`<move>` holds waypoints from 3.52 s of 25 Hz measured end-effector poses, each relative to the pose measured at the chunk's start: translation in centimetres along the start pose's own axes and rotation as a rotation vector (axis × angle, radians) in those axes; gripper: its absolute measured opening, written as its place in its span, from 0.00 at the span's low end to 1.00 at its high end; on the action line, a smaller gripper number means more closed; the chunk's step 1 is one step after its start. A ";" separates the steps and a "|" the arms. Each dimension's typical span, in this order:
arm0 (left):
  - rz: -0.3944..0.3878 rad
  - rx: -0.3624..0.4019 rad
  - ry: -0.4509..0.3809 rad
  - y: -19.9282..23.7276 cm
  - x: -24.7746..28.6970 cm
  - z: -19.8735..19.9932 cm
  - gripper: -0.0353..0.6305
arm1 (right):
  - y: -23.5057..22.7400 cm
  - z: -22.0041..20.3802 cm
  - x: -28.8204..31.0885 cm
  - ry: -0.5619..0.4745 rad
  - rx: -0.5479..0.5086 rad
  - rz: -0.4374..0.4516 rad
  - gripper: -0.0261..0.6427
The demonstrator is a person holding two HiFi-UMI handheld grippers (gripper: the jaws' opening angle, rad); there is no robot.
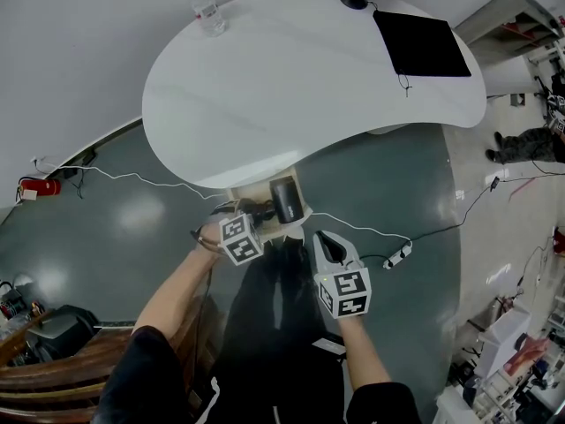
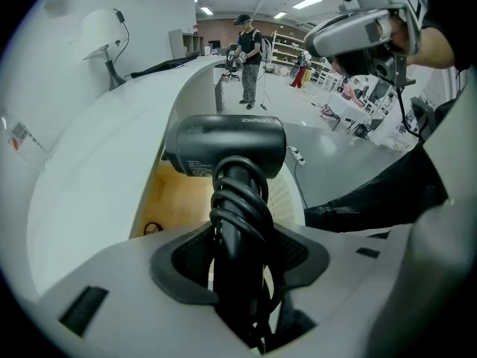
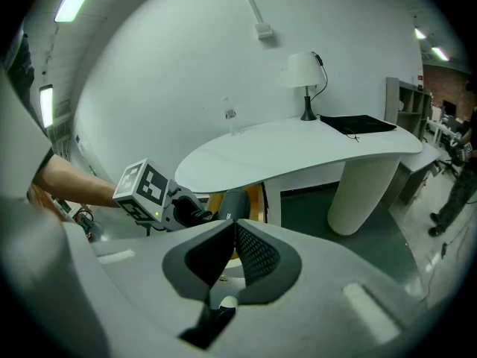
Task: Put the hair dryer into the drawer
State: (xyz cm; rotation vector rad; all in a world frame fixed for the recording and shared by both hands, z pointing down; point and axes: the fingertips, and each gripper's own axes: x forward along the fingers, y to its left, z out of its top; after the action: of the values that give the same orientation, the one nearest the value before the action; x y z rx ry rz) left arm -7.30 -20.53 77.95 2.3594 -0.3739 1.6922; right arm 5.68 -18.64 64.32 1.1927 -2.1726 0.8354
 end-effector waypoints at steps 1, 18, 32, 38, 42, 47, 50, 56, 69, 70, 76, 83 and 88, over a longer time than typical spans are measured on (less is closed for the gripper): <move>-0.001 -0.001 0.005 0.1 0.3 -0.1 0.36 | 0.0 -0.1 0.1 0.002 0.002 0.001 0.05; 0.002 -0.003 0.077 1.8 4.1 -1.7 0.36 | -0.7 -1.4 1.0 0.033 0.022 -0.006 0.05; 0.014 -0.011 0.157 3.0 7.4 -3.0 0.36 | -1.4 -2.1 2.0 0.052 0.043 -0.001 0.05; 0.010 -0.008 0.187 3.2 8.9 -3.2 0.36 | -1.8 -2.5 2.3 0.070 0.051 0.005 0.05; 0.011 -0.009 0.212 3.4 9.7 -3.3 0.36 | -2.0 -2.7 2.4 0.079 0.058 0.008 0.05; 0.014 -0.002 0.228 3.7 10.4 -3.4 0.36 | -2.2 -2.8 2.7 0.084 0.057 0.013 0.05; 0.022 -0.003 0.243 3.7 10.8 -3.4 0.36 | -2.3 -3.0 2.8 0.088 0.058 0.015 0.05; 0.022 0.001 0.267 3.8 11.6 -3.5 0.36 | -2.6 -2.8 2.9 0.091 0.063 0.016 0.05; 0.028 0.013 0.302 3.7 12.7 -3.9 0.36 | -2.5 -3.4 3.2 0.100 0.073 0.019 0.05; 0.027 0.013 0.306 3.7 12.8 -3.9 0.36 | -2.5 -3.4 3.3 0.100 0.073 0.020 0.05; 0.021 0.021 0.338 3.4 13.3 -4.1 0.37 | -2.1 -3.4 3.3 0.104 0.079 0.020 0.05; 0.030 0.004 0.359 3.3 13.8 -4.0 0.37 | -2.4 -3.6 3.1 0.106 0.080 0.018 0.05; 0.040 0.000 0.349 3.2 13.6 -4.0 0.37 | -2.1 -3.4 2.9 0.105 0.073 0.020 0.05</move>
State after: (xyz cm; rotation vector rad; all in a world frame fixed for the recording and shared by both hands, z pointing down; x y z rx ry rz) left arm -7.78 -23.35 92.21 2.0112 -0.3578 2.0717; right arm 6.60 -18.67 69.20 1.1372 -2.0886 0.9721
